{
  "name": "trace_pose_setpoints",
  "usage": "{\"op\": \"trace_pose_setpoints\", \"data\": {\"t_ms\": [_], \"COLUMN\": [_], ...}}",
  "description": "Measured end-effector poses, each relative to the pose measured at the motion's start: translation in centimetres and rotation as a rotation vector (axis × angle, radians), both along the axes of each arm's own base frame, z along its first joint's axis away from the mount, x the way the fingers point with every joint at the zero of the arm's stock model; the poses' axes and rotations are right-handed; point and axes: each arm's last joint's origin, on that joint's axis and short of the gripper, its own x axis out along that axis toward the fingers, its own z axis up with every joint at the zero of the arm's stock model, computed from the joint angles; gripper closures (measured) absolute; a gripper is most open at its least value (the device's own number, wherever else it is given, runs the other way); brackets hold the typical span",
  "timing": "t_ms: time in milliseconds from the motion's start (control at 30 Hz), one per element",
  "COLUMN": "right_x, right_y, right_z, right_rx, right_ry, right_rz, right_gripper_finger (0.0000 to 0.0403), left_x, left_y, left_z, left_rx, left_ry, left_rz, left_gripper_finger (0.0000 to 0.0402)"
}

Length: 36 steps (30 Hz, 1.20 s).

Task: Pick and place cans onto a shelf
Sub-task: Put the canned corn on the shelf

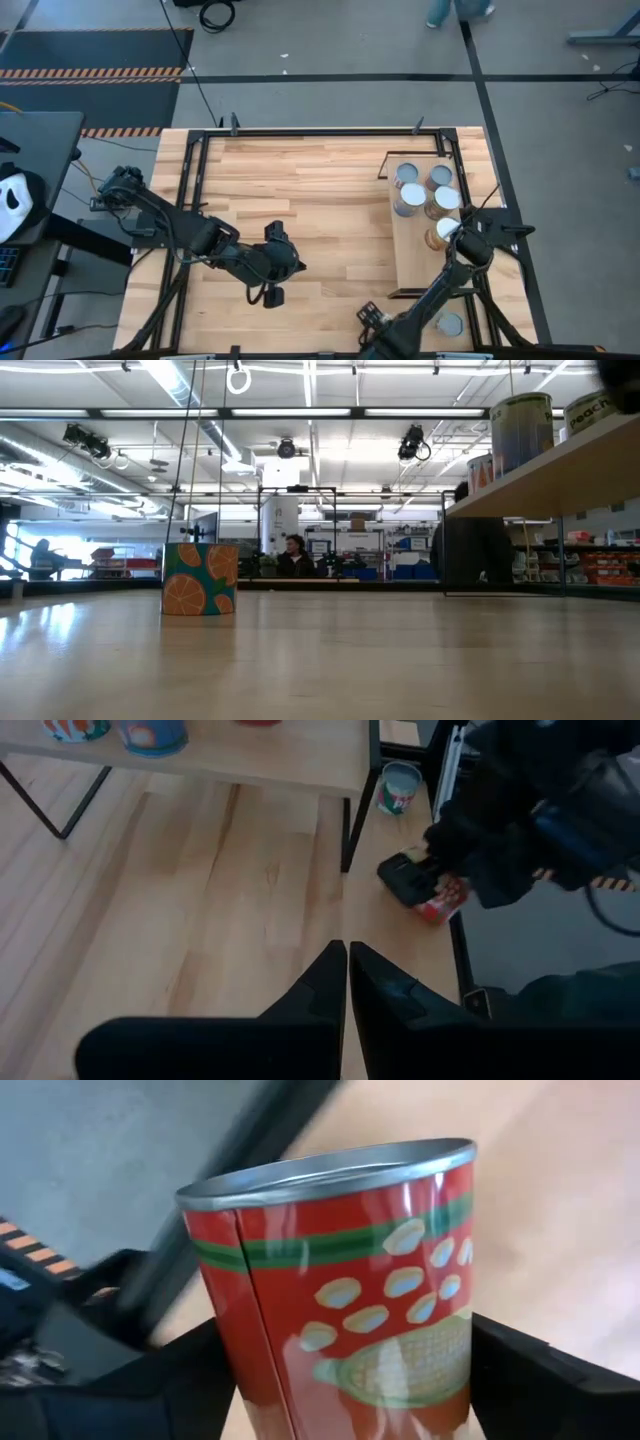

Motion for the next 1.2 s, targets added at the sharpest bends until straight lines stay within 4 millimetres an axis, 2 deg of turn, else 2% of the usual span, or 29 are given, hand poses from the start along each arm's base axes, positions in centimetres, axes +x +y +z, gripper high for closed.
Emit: {"op": "trace_pose_setpoints", "data": {"t_ms": [100, 200, 367, 467, 600, 800, 933, 1067, 1200], "right_x": [1.0, 1.9, 3.9, 5.4, 7.6, 10.3, 11.8, 13.1, 14.0], "right_y": [-1.2, -2.5, -4.9, -6.4, -9.4, -14.7, -17.7, -20.3, -21.9], "right_z": [0.9, 1.9, 3.5, 3.6, 3.6, 3.6, 3.1, 2.5, 2.7], "right_rx": [0.001, -0.026, -0.109, -0.140, -0.115, -0.123, -0.101, -0.026, -0.019], "right_ry": [-0.037, -0.079, -0.191, -0.227, -0.220, -0.199, -0.214, -0.239, -0.296], "right_rz": [0.013, 0.067, 0.406, 0.591, 0.646, 0.867, 0.866, 0.792, 0.706], "right_gripper_finger": [0.0095, 0.0095, 0.0080, 0.0082, 0.0084, 0.0083, 0.0083, 0.0083, 0.0075], "left_x": [-1.4, -3.1, -5.2, -5.8, -6.9, -9.2, -10.8, -12.1, -13.1], "left_y": [0.8, 1.7, 4.2, 6.5, 9.4, 13.6, 15.3, 16.2, 16.9], "left_z": [1.5, 3.2, 5.4, 6.5, 7.8, 9.2, 9.7, 9.9, 10.2], "left_rx": [-0.013, -0.007, 0.046, 0.069, 0.120, 0.206, 0.211, 0.216, 0.216], "left_ry": [-0.037, -0.077, -0.135, -0.172, -0.220, -0.263, -0.270, -0.264, -0.284], "left_rz": [-0.005, -0.025, -0.067, -0.055, -0.009, 0.109, 0.179, 0.225, 0.274], "left_gripper_finger": [0.0379, 0.0379, 0.0379, 0.0379, 0.0379, 0.0379, 0.0379, 0.0379, 0.0377]}}
